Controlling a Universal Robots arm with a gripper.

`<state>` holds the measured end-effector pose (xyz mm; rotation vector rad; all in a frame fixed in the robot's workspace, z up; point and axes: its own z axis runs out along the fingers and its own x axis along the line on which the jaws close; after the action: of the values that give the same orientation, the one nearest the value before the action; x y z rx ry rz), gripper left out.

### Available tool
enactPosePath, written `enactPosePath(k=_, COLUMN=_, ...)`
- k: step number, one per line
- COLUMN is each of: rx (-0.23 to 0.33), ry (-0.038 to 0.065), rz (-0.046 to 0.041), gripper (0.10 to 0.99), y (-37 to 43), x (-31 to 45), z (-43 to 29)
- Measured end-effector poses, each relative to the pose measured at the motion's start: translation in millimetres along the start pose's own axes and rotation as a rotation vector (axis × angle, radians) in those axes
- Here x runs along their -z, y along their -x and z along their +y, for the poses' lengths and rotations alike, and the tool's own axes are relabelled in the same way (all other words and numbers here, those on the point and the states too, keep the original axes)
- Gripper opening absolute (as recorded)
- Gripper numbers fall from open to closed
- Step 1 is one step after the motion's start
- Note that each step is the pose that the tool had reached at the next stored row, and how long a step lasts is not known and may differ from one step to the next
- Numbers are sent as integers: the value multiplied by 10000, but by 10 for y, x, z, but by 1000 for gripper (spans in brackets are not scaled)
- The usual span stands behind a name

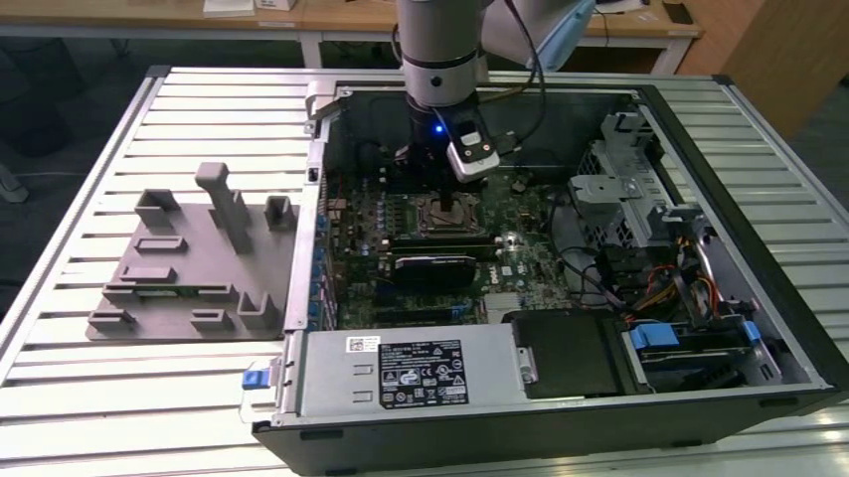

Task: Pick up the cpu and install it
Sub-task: 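Install the first cpu locking lever, then install the second cpu locking lever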

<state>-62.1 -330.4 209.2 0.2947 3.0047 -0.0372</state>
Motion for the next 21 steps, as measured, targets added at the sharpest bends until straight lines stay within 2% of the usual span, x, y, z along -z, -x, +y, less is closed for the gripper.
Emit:
enactPosePath(k=3, rx=1, ry=-6, rz=0, gripper=106, y=1, x=13, z=-1)
enactPosePath(k=13, rx=0, ry=-5, rz=-1, gripper=106, y=24, x=192, z=-3)
enactPosePath(k=21, rx=1, ry=-4, rz=-1, gripper=106, y=26, x=204, z=-3)
